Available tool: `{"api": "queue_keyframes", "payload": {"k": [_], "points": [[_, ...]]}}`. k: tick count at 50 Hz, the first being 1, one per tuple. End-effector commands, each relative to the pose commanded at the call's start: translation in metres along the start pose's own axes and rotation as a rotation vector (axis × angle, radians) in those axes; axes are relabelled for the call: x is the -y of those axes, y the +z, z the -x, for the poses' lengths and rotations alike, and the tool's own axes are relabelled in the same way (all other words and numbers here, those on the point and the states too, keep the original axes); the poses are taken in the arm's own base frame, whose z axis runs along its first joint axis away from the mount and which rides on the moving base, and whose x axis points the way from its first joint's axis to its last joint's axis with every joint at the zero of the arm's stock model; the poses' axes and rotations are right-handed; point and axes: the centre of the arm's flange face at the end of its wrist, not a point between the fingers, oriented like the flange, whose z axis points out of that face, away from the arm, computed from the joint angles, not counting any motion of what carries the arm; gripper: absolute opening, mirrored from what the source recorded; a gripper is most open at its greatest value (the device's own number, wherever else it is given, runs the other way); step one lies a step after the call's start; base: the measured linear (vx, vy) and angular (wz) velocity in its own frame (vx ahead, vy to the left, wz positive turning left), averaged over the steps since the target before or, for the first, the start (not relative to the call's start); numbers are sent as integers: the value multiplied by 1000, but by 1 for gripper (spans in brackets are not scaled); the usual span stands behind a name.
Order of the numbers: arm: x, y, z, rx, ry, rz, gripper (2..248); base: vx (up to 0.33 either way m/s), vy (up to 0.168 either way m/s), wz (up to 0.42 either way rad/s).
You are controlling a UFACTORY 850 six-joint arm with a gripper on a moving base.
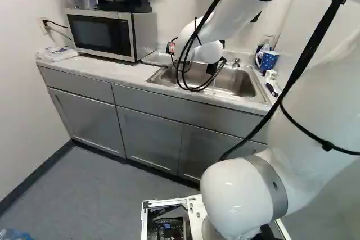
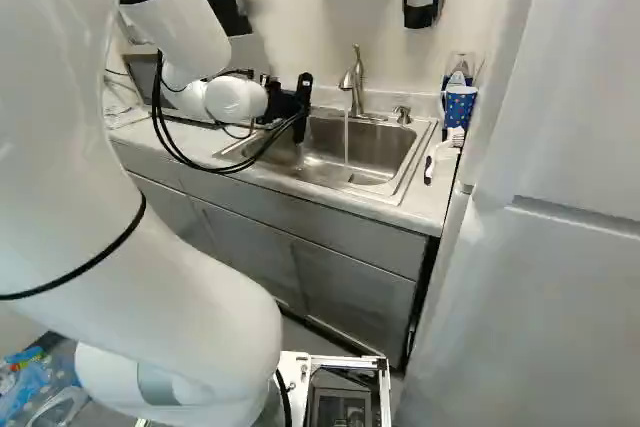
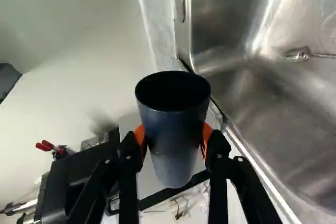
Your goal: Rinse the cup and place it in the tray
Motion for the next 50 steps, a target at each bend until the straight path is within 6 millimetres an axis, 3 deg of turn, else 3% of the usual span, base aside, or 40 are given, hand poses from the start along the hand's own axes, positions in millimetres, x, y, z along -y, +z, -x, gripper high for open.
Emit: {"api": "queue_keyframes", "payload": {"k": [50], "points": [[0, 0, 0, 0, -528, 0, 121, 0, 0, 0]]}}
